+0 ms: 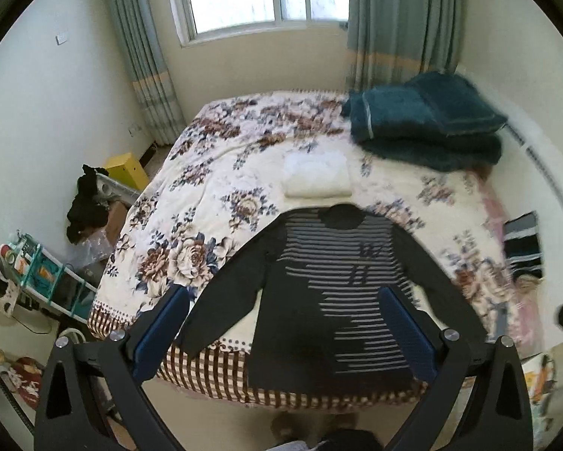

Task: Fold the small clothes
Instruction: 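Lower the right gripper to the sweater sleeve cuff and grasp it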

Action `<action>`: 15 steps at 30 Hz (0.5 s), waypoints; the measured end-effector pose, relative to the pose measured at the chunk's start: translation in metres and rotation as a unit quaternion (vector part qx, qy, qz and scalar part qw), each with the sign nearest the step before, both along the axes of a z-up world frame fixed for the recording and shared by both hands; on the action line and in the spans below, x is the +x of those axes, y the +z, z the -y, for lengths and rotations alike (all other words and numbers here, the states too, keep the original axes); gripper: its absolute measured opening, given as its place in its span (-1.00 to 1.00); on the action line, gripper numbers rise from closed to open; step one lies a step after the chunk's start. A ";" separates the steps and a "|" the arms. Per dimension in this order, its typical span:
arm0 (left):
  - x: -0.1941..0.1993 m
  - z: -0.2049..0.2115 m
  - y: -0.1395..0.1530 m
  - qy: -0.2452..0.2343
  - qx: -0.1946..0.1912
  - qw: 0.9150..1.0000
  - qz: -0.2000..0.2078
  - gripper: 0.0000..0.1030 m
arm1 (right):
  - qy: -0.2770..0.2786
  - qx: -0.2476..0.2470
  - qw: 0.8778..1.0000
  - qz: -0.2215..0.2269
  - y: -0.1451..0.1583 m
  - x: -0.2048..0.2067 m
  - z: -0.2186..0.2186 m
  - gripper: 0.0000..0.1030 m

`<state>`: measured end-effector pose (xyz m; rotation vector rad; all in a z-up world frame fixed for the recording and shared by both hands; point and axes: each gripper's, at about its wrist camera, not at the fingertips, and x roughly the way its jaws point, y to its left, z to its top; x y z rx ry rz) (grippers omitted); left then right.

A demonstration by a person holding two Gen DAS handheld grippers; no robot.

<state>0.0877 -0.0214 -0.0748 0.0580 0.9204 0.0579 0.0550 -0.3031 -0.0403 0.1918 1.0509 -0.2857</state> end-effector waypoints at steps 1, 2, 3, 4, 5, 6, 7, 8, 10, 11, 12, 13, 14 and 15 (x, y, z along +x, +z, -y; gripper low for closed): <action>0.009 0.005 -0.014 -0.004 0.003 1.000 -0.002 1.00 | -0.022 0.007 1.000 -0.005 -0.019 0.004 0.020 1.00; 0.020 0.014 -0.032 -0.004 0.014 1.000 -0.011 1.00 | -0.045 0.013 0.999 -0.012 -0.039 0.007 0.042 1.00; 0.029 0.021 -0.045 -0.004 0.020 1.000 -0.016 1.00 | -0.071 0.018 0.997 -0.022 -0.059 0.009 0.067 1.00; 0.040 0.033 -0.066 -0.007 0.025 0.999 -0.023 1.00 | -0.094 0.024 0.995 -0.031 -0.082 0.010 0.092 1.00; 0.047 0.040 -0.079 -0.004 0.033 0.999 -0.030 1.00 | -0.113 0.029 0.992 -0.041 -0.104 0.011 0.114 1.00; 0.055 0.049 -0.092 -0.001 0.041 0.998 -0.038 1.00 | -0.134 0.034 0.989 -0.057 -0.128 0.014 0.140 1.00; 0.064 0.058 -0.109 -0.001 0.050 0.998 -0.046 1.00 | -0.150 0.041 0.985 -0.070 -0.154 0.016 0.166 1.00; 0.076 0.072 -0.132 0.001 0.063 0.996 -0.063 1.00 | -0.166 0.050 0.982 -0.081 -0.178 0.018 0.192 1.00; 0.092 0.089 -0.158 0.002 0.081 0.994 -0.080 1.00 | -0.193 0.069 0.974 -0.098 -0.231 0.021 0.246 1.00; 0.101 0.099 -0.176 0.003 0.089 0.992 -0.088 1.00 | -0.208 0.074 0.969 -0.108 -0.258 0.022 0.270 1.00; 0.109 0.109 -0.195 0.005 0.098 0.991 -0.097 1.00 | -0.223 0.081 0.965 -0.116 -0.289 0.023 0.298 1.00; 0.117 0.117 -0.214 0.007 0.099 0.989 -0.110 1.00 | -0.232 0.082 0.961 -0.125 -0.315 0.027 0.318 1.00; 0.123 0.122 -0.226 0.008 0.100 0.987 -0.122 1.00 | -0.247 0.081 0.955 -0.141 -0.348 0.026 0.341 1.00; 0.130 0.131 -0.247 0.008 0.101 0.985 -0.138 1.00 | -0.260 0.087 0.950 -0.150 -0.376 0.026 0.362 1.00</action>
